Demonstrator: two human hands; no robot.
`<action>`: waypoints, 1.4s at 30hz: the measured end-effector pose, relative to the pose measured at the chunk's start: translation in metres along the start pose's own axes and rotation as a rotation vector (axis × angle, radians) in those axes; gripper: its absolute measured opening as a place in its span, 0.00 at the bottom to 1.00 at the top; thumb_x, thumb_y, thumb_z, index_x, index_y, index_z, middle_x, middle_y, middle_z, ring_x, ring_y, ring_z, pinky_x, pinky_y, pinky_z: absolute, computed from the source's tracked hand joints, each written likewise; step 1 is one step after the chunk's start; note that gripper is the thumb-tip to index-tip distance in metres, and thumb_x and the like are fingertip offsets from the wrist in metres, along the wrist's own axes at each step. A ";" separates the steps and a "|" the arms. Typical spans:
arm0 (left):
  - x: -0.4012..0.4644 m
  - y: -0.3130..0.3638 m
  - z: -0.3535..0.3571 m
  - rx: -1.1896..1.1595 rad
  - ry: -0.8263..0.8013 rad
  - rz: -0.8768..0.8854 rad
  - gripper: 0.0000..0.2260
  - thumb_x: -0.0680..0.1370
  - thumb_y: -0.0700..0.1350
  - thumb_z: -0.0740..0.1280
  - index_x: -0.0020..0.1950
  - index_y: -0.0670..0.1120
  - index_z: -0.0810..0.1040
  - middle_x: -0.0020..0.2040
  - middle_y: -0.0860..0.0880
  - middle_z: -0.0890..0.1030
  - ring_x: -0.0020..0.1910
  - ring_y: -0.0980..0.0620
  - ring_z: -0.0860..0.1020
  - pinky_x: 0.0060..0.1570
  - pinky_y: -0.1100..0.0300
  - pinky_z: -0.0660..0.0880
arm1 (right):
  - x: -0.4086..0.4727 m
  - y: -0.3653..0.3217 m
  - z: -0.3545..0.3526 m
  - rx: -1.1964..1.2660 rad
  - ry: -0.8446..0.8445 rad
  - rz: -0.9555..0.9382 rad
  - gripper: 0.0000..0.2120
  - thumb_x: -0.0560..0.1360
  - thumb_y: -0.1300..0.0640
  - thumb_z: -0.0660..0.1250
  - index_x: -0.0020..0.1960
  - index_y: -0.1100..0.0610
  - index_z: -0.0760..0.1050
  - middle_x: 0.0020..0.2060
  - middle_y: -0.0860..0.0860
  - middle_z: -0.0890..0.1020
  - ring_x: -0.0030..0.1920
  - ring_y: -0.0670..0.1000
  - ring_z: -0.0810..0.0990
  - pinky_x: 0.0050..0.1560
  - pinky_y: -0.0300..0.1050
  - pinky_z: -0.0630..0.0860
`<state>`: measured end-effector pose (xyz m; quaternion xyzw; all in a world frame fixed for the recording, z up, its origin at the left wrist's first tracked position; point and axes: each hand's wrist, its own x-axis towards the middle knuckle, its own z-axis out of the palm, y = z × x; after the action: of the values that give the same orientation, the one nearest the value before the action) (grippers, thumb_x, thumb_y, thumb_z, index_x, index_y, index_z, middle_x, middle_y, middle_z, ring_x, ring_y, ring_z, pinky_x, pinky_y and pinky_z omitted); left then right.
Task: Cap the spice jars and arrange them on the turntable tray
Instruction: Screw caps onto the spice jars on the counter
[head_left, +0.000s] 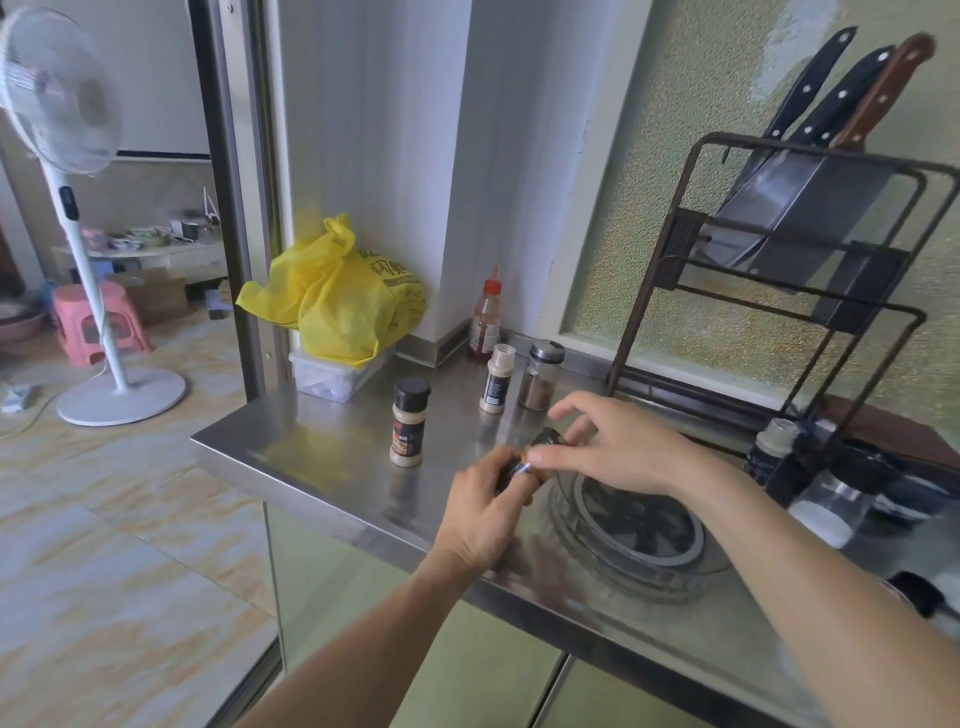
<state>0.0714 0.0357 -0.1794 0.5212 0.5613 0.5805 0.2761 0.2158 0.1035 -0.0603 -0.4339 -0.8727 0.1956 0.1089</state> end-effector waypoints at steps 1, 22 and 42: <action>0.000 0.000 0.000 0.013 0.002 0.007 0.21 0.70 0.63 0.62 0.46 0.46 0.80 0.38 0.45 0.84 0.36 0.54 0.76 0.40 0.53 0.74 | 0.000 0.001 0.001 0.038 -0.015 -0.015 0.24 0.68 0.42 0.77 0.61 0.42 0.74 0.49 0.44 0.84 0.46 0.43 0.84 0.49 0.44 0.77; -0.003 -0.008 0.006 0.277 0.177 0.071 0.11 0.76 0.56 0.72 0.54 0.52 0.79 0.40 0.56 0.83 0.40 0.56 0.81 0.43 0.57 0.79 | 0.003 -0.008 0.039 0.077 0.264 -0.089 0.19 0.66 0.54 0.77 0.53 0.44 0.76 0.47 0.44 0.86 0.45 0.46 0.84 0.51 0.50 0.82; 0.175 0.073 -0.031 0.936 -0.087 -0.028 0.32 0.76 0.49 0.73 0.78 0.52 0.64 0.68 0.38 0.75 0.66 0.38 0.75 0.62 0.49 0.73 | -0.017 0.036 -0.019 -0.119 0.134 0.033 0.24 0.79 0.51 0.68 0.73 0.48 0.65 0.69 0.47 0.75 0.66 0.50 0.75 0.66 0.50 0.73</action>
<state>0.0094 0.1672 -0.0543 0.6061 0.7575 0.2390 0.0426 0.2589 0.1142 -0.0589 -0.4661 -0.8663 0.1154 0.1379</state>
